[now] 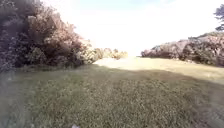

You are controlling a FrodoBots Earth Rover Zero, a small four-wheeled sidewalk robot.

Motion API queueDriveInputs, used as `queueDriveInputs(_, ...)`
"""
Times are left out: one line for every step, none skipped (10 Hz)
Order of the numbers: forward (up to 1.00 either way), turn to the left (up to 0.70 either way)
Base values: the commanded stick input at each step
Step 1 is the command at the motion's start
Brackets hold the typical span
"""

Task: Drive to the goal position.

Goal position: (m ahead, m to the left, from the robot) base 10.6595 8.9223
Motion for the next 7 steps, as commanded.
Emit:
queueDriveInputs(0.70,0.00)
queueDriveInputs(0.70,-0.26)
queueDriveInputs(0.70,-0.15)
queueDriveInputs(0.70,-0.05)
queueDriveInputs(0.70,-0.01)
queueDriveInputs(0.70,-0.06)
queueDriveInputs(0.70,-0.16)
